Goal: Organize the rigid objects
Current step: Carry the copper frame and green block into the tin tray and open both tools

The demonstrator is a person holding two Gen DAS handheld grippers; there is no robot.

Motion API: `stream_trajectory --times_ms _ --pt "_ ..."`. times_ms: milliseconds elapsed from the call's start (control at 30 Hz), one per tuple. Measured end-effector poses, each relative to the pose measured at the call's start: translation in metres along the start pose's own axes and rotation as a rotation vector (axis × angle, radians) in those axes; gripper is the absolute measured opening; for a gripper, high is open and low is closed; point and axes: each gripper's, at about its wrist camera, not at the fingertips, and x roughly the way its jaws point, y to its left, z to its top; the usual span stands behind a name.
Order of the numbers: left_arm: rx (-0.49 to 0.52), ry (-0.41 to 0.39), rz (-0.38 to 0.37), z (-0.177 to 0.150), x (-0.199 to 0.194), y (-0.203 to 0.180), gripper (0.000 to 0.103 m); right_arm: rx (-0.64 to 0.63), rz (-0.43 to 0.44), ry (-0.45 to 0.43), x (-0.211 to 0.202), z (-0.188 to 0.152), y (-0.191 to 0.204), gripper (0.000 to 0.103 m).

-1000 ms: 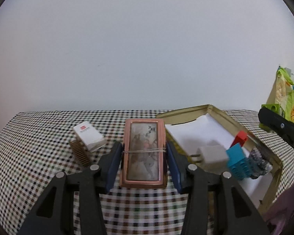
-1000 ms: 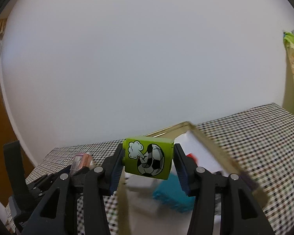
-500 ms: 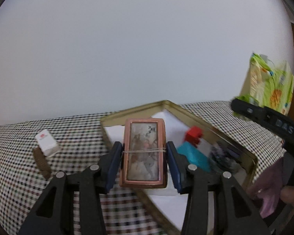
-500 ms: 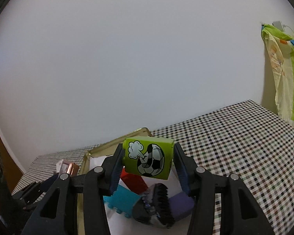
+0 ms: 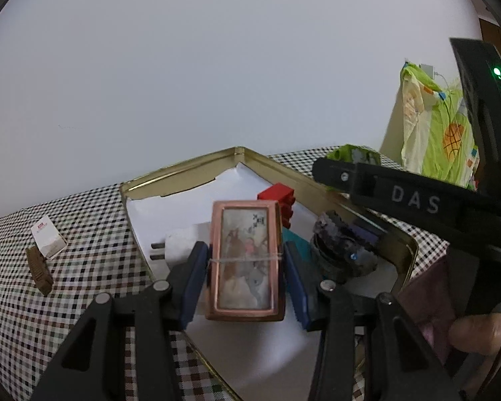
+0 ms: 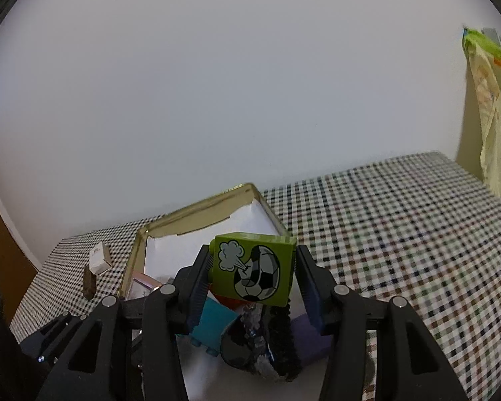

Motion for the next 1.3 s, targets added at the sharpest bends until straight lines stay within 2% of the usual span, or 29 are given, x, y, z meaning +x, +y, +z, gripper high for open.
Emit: stream_trajectory --times_ms 233,433,733,800,867,933,967,1067,1133,1167,1200,1300 --pt "0.014 0.0 0.013 -0.001 0.003 -0.002 0.045 -0.026 0.008 0.061 0.013 -0.008 0.003 0.052" --pt "-0.022 0.043 0.016 -0.002 0.012 0.005 0.045 -0.04 0.007 0.09 0.023 -0.005 -0.002 0.052" --pt "-0.028 0.063 0.023 -0.004 0.014 0.008 0.045 -0.063 0.01 0.109 0.036 -0.009 0.008 0.052" --pt "-0.031 0.066 0.024 -0.005 0.015 0.009 0.045 -0.062 0.003 0.088 0.034 -0.009 0.008 0.053" --pt "-0.031 0.069 0.023 -0.005 0.015 0.009 0.045 -0.044 0.012 0.079 0.031 -0.008 0.006 0.063" --pt "-0.032 0.071 0.024 -0.005 0.014 0.01 0.046 -0.018 0.038 0.06 0.028 -0.007 0.004 0.079" --pt "-0.034 0.077 0.023 -0.006 0.015 0.01 0.046 -0.006 0.044 0.053 0.027 -0.007 0.003 0.08" --pt "-0.037 0.07 0.001 -0.006 0.013 0.01 0.059 0.032 0.077 0.022 0.02 -0.005 -0.001 0.08" --pt "-0.023 0.03 0.034 -0.006 0.006 0.006 0.09 0.047 0.078 -0.004 0.016 -0.003 -0.004 0.08" --pt "-0.016 0.012 0.059 -0.006 0.003 0.005 0.098 0.054 0.075 -0.016 0.014 -0.003 -0.005 0.08" --pt "-0.004 -0.025 0.096 -0.006 -0.003 0.003 0.102 0.064 0.067 -0.03 0.012 -0.002 -0.007 0.08" --pt "0.024 -0.085 0.117 -0.004 -0.012 0.003 0.102 0.094 0.062 -0.047 0.01 -0.001 -0.012 0.08"
